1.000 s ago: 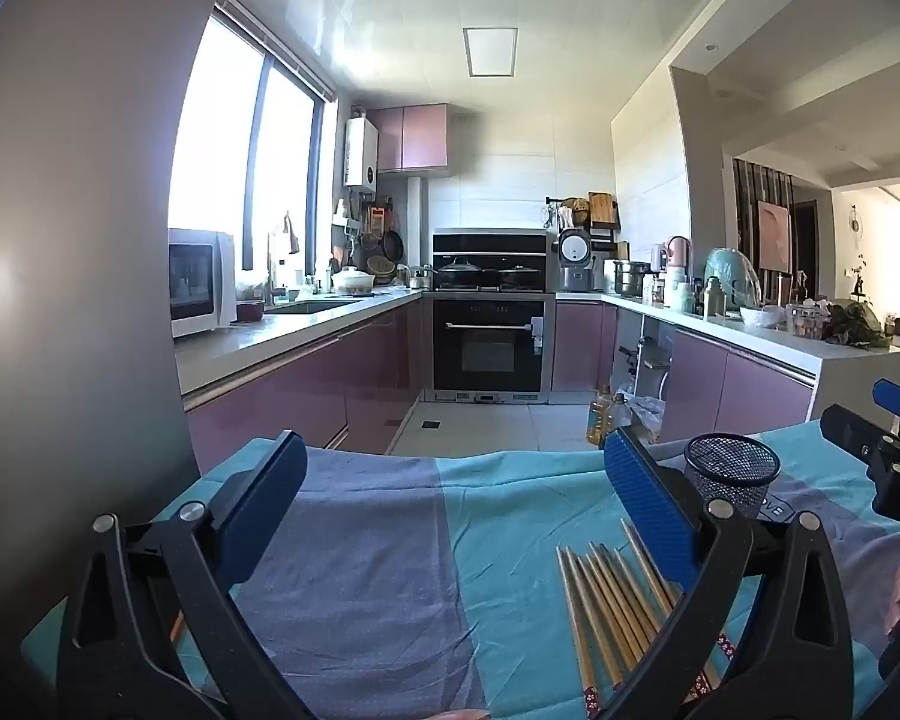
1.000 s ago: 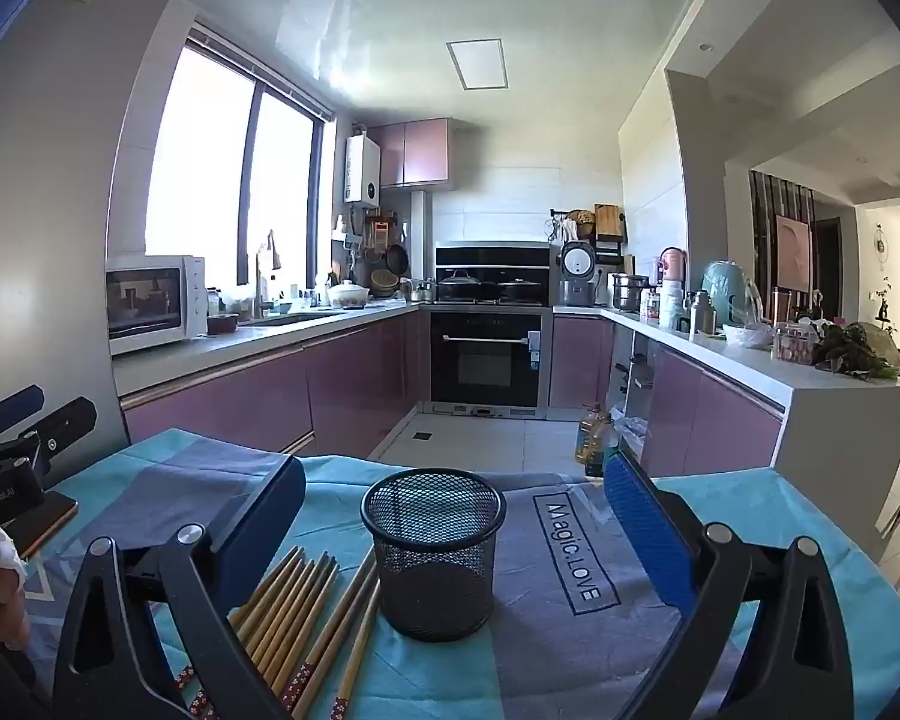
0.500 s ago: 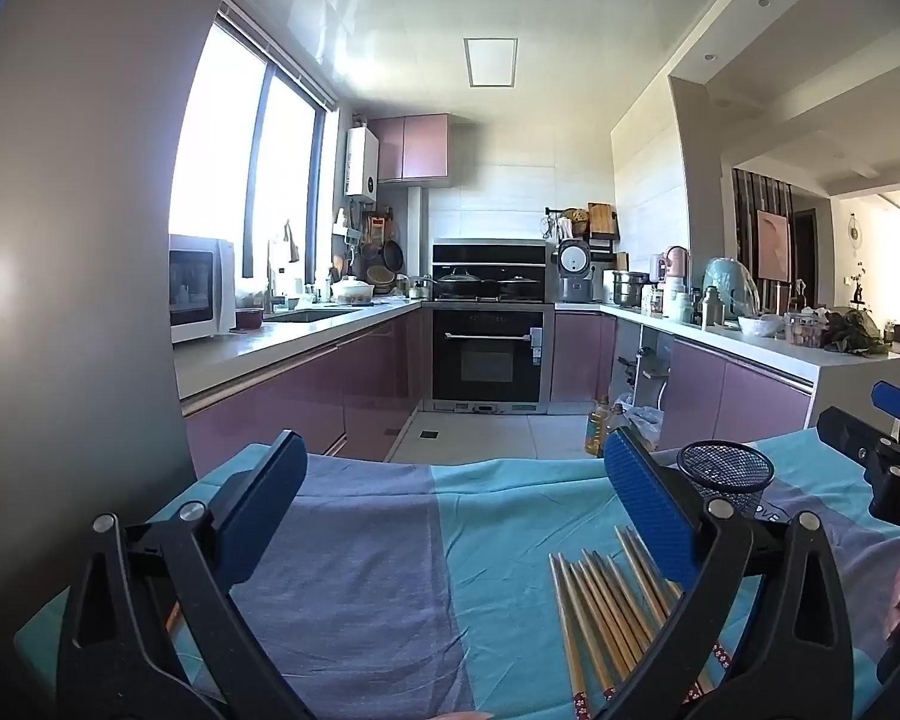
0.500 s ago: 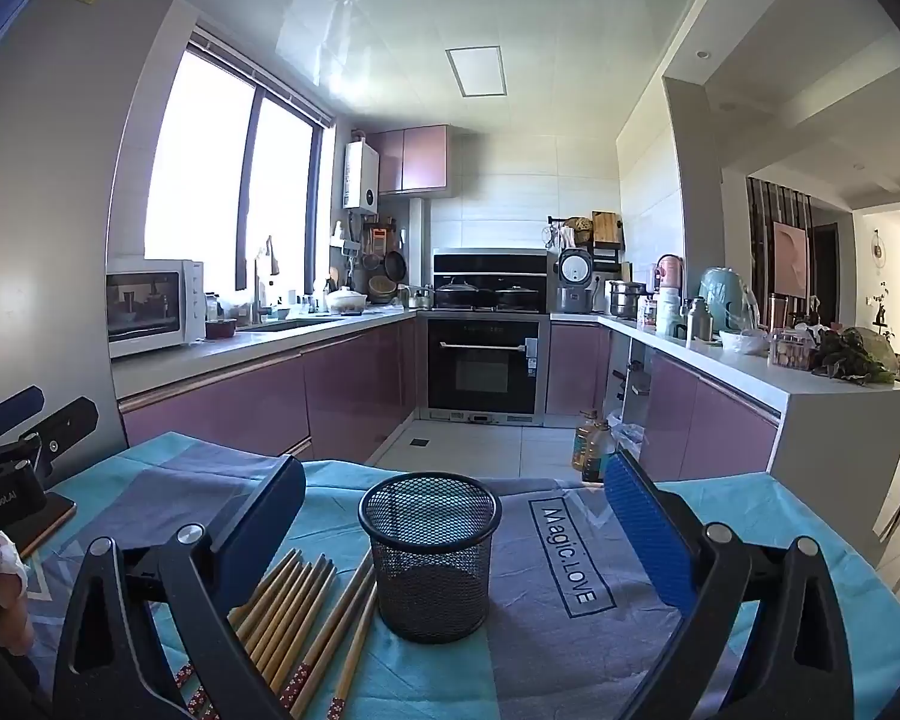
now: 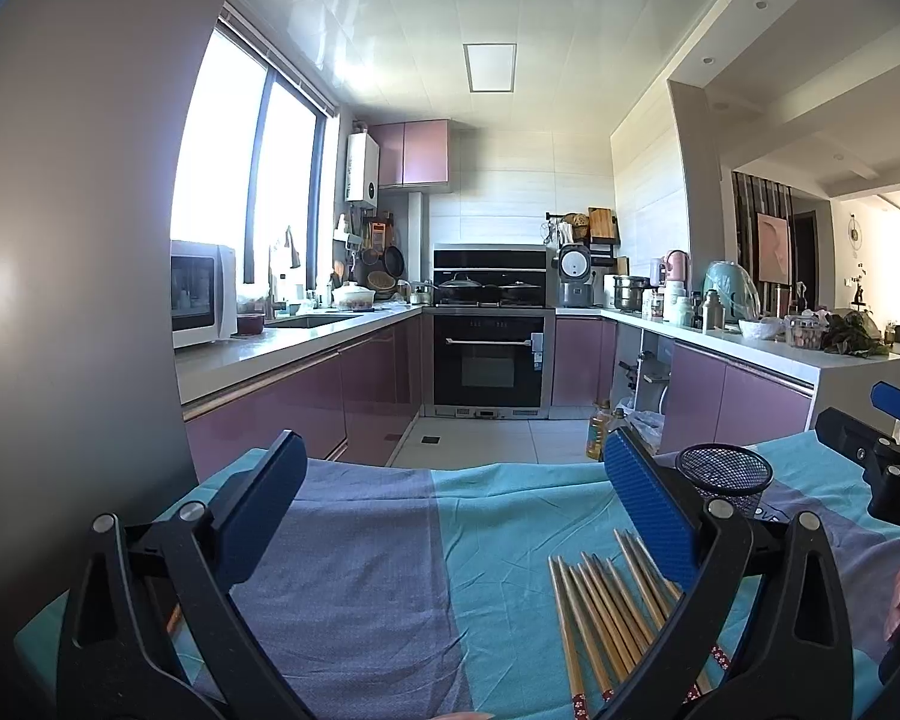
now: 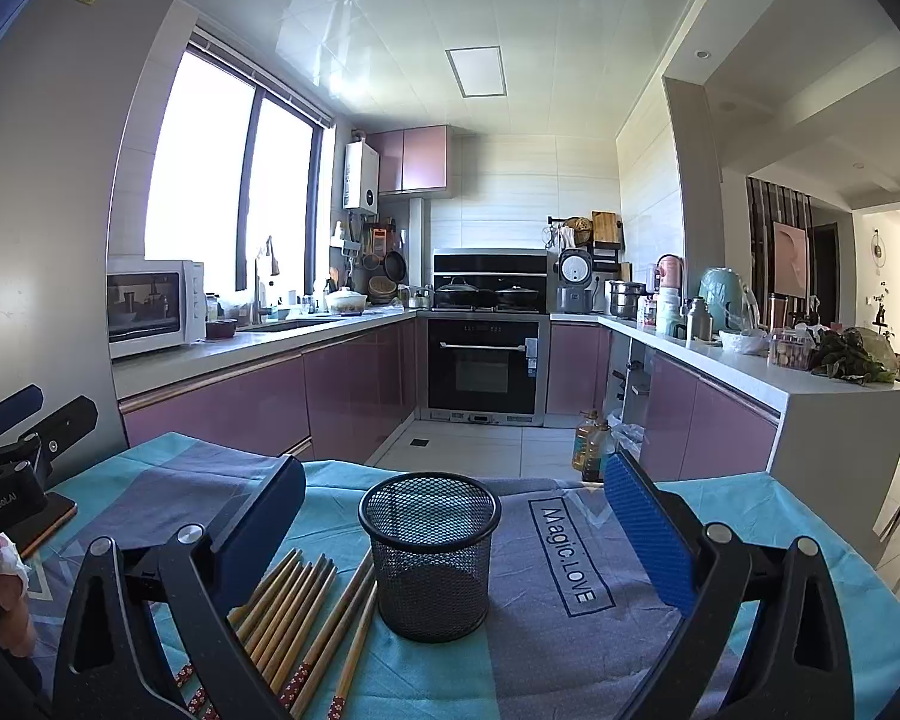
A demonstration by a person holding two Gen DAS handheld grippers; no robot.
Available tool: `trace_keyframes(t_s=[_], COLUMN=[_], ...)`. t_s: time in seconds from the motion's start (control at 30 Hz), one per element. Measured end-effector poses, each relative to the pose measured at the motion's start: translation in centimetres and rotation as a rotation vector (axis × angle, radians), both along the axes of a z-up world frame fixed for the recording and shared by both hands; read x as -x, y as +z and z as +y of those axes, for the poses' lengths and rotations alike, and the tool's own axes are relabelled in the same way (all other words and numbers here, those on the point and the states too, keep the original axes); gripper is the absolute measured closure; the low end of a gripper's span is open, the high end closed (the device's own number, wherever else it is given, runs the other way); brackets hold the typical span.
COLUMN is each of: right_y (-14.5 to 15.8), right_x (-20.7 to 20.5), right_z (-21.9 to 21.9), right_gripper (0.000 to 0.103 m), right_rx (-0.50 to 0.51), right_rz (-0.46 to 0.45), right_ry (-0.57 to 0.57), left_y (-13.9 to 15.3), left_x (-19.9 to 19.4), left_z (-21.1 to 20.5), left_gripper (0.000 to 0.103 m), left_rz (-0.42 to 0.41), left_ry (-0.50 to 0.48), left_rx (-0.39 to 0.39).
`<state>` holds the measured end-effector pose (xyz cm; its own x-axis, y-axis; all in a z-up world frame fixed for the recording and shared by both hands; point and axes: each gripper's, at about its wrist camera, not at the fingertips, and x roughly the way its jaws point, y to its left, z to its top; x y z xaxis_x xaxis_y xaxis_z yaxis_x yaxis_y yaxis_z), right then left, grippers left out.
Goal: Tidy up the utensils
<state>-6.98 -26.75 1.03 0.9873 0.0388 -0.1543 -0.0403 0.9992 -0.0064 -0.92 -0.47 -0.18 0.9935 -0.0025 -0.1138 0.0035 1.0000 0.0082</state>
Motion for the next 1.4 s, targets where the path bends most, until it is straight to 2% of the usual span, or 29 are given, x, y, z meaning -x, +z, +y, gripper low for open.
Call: trace_keyframes(t_s=[1.4], right_y=[0.3], right_x=[0.39], right_z=[-0.32], right_gripper=[0.006], right_rx=[-0.006], right_rz=[0.003], right_ry=[-0.003], left_y=[0.07], left_x=[0.09], left_z=[-0.22], left_gripper=[0.005], left_rz=[-0.009], left_ry=[-0.001], left_rx=[-0.006])
